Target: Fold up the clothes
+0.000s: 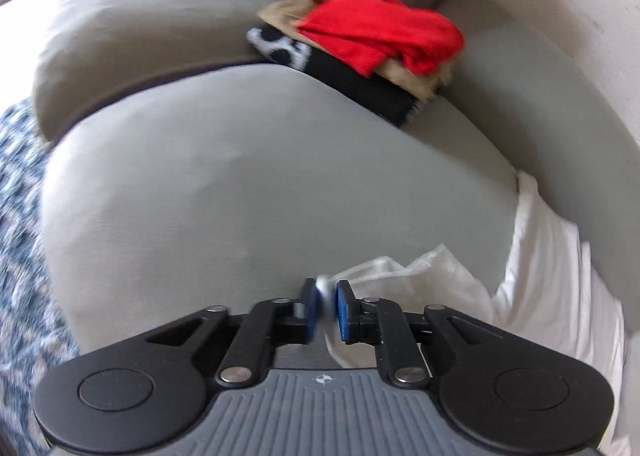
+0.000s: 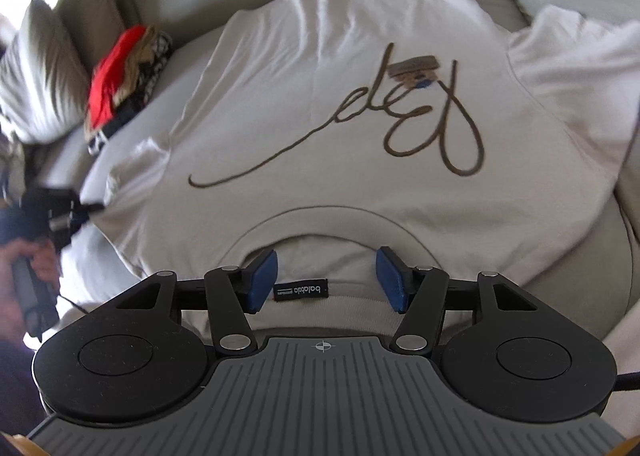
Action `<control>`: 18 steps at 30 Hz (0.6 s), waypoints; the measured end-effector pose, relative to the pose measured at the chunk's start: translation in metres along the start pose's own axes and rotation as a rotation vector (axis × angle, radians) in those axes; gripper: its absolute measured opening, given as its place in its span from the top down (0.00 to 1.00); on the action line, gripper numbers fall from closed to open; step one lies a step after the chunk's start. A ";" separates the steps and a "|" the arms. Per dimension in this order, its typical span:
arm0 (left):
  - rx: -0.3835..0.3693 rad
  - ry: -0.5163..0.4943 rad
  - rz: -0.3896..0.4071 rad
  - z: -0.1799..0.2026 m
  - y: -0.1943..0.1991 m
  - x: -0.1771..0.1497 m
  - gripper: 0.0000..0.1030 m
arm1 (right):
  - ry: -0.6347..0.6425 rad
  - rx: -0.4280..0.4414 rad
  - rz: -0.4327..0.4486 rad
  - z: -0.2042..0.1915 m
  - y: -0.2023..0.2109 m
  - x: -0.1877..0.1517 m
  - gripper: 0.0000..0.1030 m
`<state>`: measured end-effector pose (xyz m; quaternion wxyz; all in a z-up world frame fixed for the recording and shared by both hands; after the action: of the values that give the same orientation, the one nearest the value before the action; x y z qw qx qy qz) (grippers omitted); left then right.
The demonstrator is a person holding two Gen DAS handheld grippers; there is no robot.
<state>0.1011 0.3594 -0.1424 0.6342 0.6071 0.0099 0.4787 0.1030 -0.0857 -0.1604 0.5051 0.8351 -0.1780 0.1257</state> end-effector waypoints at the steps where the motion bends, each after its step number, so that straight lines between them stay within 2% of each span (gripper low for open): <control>1: 0.018 0.024 0.003 -0.006 0.005 0.001 0.86 | -0.011 0.010 0.002 0.001 0.003 0.001 0.41; 3: 0.036 0.038 -0.011 -0.009 0.014 0.001 0.86 | -0.028 0.025 0.011 0.001 0.010 0.001 0.41; 4: 0.013 0.031 -0.023 -0.008 0.020 -0.002 0.84 | -0.037 0.032 0.016 0.002 0.014 0.002 0.41; 5: -0.011 0.022 -0.037 -0.005 0.027 -0.005 0.76 | -0.047 0.048 0.016 0.002 0.018 0.002 0.41; 6: -0.053 -0.007 -0.068 0.002 0.035 -0.012 0.71 | -0.050 0.063 0.009 0.002 0.020 0.001 0.41; 7: -0.102 -0.044 -0.111 0.009 0.046 -0.023 0.61 | -0.051 0.076 0.001 0.001 0.022 -0.001 0.42; 9: -0.188 -0.098 -0.174 0.024 0.064 -0.047 0.60 | -0.037 0.095 -0.014 -0.001 0.027 -0.006 0.42; 11: -0.258 -0.163 -0.206 0.040 0.078 -0.074 0.60 | -0.020 0.124 -0.015 -0.004 0.032 -0.013 0.42; 13: -0.271 -0.192 -0.191 0.049 0.086 -0.091 0.60 | -0.009 0.157 -0.014 -0.006 0.036 -0.020 0.43; 14: -0.249 -0.174 -0.168 0.048 0.085 -0.094 0.61 | 0.004 0.169 -0.021 -0.009 0.036 -0.023 0.44; 18: -0.197 -0.030 -0.125 0.039 0.072 -0.095 0.67 | 0.045 0.175 -0.012 -0.015 0.038 -0.032 0.44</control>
<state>0.0298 0.2566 -0.1297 0.7196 0.5469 -0.0086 0.4277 0.0574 -0.0833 -0.1360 0.4349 0.8740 -0.1500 0.1565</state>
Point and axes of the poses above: each gripper's, at about its wrist camera, not at the fingertips, and y roughly against the way its jaws point, z to its right, x to its top, the point moved 6 cm from there along -y, roughly the way its jaws point, and after that the axes turned 7 degrees about -y, right-handed, at the moved point
